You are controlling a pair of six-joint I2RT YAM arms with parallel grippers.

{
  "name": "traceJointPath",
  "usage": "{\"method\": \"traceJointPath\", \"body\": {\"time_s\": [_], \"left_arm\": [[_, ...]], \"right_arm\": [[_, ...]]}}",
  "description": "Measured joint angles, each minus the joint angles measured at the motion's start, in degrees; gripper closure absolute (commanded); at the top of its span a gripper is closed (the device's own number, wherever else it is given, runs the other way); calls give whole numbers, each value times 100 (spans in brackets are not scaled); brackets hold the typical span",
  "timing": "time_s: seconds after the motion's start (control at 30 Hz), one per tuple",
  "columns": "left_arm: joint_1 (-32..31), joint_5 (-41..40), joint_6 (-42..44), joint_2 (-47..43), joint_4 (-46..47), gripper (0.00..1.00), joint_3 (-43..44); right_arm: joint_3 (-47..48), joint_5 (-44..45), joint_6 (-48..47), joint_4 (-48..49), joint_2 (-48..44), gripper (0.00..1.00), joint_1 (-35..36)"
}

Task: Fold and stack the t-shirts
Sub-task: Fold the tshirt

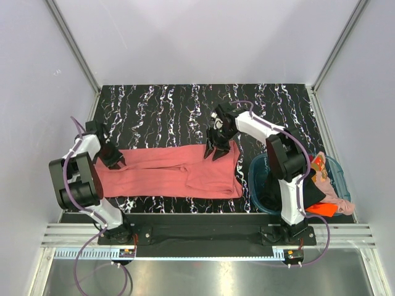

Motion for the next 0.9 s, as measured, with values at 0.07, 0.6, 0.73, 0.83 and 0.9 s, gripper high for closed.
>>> {"method": "traceJointPath", "body": {"time_s": [0.07,0.6,0.73,0.83,0.9], "left_arm": [[20,-9,-9,-190,17,65,-63],[684,-72,-214,-586,297,62,-968],[743,-28,-245,-682,343,62,-979],[739,-13,-284,-955,328,61,-979],[743,-20,-330,-1174,313,60,-955]], "right_arm": [[120,-26,68,28,138,49,2],[234,1268,1803,197,317,47,83],[428,1266,1781,177,317,50,258],[691,1134,1751,260,328,51,481],[905,1051,1746,271,376,51,623]]}}
